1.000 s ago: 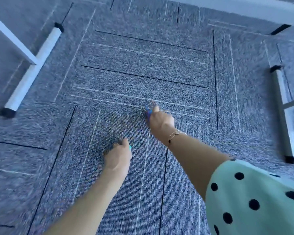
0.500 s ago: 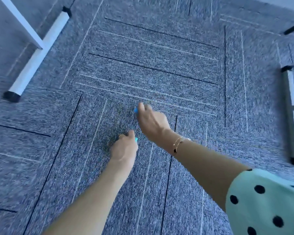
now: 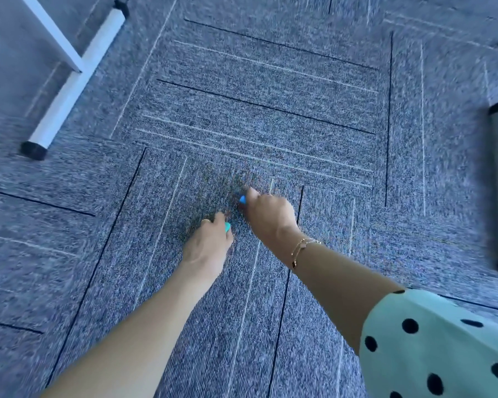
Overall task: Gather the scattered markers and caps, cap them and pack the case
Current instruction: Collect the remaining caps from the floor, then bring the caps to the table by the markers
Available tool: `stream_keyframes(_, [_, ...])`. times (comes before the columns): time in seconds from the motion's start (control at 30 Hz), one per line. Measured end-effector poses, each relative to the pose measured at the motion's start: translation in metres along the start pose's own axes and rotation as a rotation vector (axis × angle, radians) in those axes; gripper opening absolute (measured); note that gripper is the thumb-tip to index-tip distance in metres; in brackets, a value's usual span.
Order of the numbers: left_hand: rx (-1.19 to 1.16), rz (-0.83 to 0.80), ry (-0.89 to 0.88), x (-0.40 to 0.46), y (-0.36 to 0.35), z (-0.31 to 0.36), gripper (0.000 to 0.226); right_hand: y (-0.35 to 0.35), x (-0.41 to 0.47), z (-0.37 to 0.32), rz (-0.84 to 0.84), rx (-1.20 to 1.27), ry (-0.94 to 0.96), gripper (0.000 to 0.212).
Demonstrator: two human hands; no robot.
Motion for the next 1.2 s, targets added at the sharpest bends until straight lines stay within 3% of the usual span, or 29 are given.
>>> stream_keyframes(0.23, [-0.022, -0.022, 0.149, -0.050, 0.026, -0.026, 0.022, -0.028, -0.067, 0.006, -0.176, 0.197, -0.064, 0.042])
stream_keyframes(0.4, [-0.070, -0.018, 0.133, -0.075, 0.066, 0.021, 0.020, 0.003, -0.114, 0.006, -0.193, 0.489, -0.085, 0.035])
stream_keyframes(0.5, [-0.120, 0.011, 0.056, -0.102, 0.100, 0.065, 0.024, 0.063, -0.131, 0.031, -0.193, 0.693, -0.103, 0.040])
stream_keyframes(0.63, [-0.114, 0.108, -0.028, -0.143, 0.179, 0.123, 0.026, 0.163, -0.176, 0.072, -0.130, 0.691, 0.015, 0.041])
stream_keyframes(0.93, [-0.108, 0.383, -0.118, -0.273, 0.357, 0.245, 0.027, 0.378, -0.300, 0.140, 0.193, 0.698, -0.015, 0.031])
stream_keyframes(1.2, [-0.138, 0.597, -0.114, -0.445, 0.439, 0.260, 0.030, 0.524, -0.451, 0.128, 0.449, 0.574, 0.204, 0.032])
Point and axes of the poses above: each hand's wrist, its own x-axis towards the middle knuckle, its own y-axis out of the back of the hand, z = x × y, the point moved 3 cm from there along x, towards the middle knuckle, and after that the axes turned 4 degrees about -z, right-handed, at the moved point
